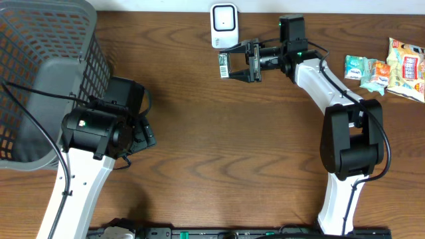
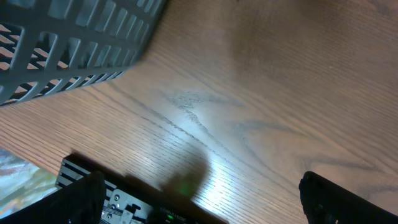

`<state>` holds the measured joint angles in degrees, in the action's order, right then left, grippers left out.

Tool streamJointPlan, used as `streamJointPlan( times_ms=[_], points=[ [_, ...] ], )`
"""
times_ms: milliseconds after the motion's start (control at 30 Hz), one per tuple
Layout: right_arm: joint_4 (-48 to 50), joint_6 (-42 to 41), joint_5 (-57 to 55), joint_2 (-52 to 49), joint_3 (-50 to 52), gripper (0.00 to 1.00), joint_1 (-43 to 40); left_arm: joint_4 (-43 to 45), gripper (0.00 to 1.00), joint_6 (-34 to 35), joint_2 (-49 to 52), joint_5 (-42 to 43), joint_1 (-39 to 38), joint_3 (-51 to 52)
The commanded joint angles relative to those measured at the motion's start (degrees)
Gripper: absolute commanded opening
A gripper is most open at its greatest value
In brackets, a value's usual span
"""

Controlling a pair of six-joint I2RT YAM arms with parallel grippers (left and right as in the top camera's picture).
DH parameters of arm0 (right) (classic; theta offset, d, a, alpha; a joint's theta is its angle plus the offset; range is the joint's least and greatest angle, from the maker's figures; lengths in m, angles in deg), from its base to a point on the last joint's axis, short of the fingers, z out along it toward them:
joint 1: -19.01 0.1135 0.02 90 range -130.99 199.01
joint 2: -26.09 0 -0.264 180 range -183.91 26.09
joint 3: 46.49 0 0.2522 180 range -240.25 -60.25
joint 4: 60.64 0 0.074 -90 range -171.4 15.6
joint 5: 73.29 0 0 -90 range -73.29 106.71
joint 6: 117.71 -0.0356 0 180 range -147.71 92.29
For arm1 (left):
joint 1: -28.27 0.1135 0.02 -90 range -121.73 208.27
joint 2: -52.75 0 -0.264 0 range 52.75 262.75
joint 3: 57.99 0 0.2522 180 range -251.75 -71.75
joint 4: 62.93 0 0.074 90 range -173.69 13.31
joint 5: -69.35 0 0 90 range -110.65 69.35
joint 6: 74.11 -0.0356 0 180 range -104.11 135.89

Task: Scan the item barcode

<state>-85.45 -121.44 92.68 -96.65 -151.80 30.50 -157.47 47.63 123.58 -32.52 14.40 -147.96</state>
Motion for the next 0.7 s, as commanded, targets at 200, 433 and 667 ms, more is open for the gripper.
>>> streamJointPlan(
  times_ms=[200, 433, 667],
  points=[
    [0.11, 1.66, 0.52, 0.61, -1.03, 0.56, -0.04, -0.15, 0.98, 0.72, -0.11, 0.28, 0.28, -0.02],
    [0.09, 2.56, 0.02, 0.59, -1.03, 0.55, -0.02, -0.15, 0.98, 0.72, -0.11, 0.28, 0.28, -0.02],
    [0.09, 2.54, -0.02, 0.59, -1.03, 0.56, -0.02, -0.15, 0.97, 0.72, -0.11, 0.28, 0.28, -0.02]
  ],
)
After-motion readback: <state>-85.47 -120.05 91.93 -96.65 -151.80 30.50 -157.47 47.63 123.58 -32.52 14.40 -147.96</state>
